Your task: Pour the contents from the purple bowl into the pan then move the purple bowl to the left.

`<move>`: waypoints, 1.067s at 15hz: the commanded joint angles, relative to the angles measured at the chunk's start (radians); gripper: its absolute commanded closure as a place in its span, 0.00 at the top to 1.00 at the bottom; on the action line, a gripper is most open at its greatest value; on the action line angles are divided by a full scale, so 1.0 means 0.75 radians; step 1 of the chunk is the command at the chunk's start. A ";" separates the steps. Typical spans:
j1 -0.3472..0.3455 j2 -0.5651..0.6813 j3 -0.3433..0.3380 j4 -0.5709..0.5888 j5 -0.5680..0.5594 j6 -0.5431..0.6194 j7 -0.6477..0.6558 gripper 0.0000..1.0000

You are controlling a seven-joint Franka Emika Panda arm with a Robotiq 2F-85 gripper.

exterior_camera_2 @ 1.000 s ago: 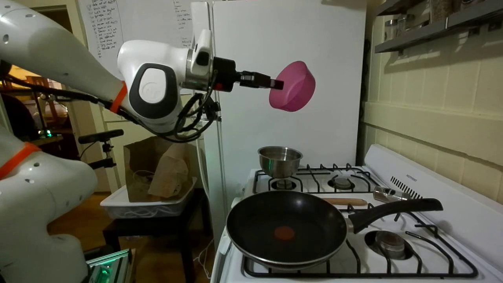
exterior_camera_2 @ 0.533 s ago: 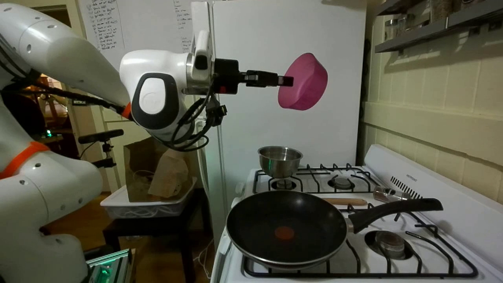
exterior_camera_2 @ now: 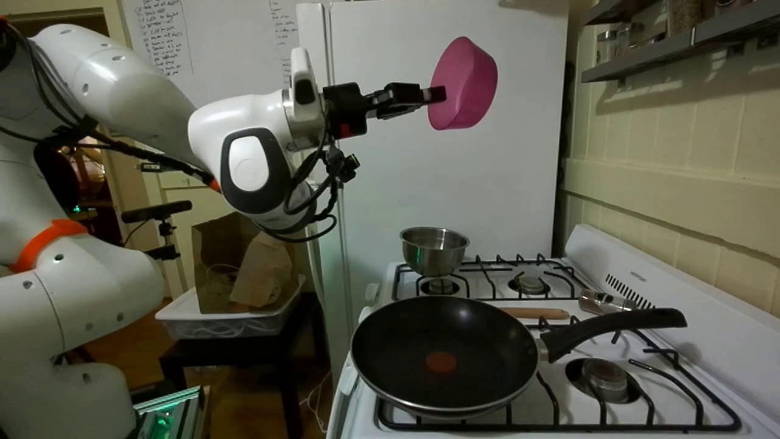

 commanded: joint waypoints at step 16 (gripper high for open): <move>-0.703 -0.526 0.596 0.031 0.503 0.323 0.102 0.01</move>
